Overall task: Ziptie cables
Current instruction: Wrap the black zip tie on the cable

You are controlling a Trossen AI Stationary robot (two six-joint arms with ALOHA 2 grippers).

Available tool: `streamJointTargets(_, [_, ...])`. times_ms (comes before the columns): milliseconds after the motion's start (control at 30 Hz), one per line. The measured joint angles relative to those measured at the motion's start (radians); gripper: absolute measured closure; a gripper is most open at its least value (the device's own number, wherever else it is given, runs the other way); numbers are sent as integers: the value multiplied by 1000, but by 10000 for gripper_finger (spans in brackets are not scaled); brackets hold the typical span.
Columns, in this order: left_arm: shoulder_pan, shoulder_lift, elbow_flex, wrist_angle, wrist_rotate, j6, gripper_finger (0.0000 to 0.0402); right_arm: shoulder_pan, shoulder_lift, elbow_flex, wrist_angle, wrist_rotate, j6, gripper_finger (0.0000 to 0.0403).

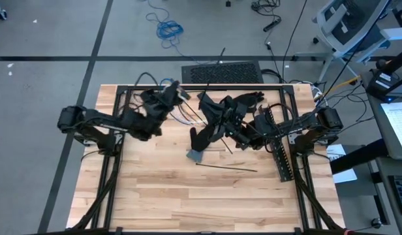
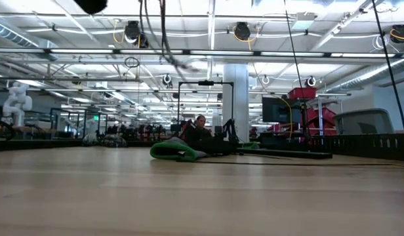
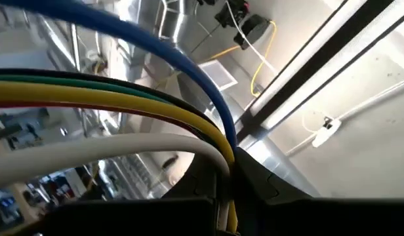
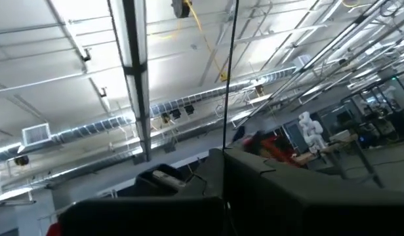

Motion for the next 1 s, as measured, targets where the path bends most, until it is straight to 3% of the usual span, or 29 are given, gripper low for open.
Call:
streamJointTargets(133, [45,67,34,6,29,-105,377,2,-1,0,45,-6,-67,403])
streamJointTargets(400, [71,60,35,7,31,-116,377,-2,-11,0,84,-18,-139,403])
streamJointTargets(700, [55,59,38,-30,53,-417,377,-79,-11,0,26,-226,-53,403])
streamJointTargets(1000, [48,58,72,-76,59,-393,377,-90,-10,0,17,-246,-45,403])
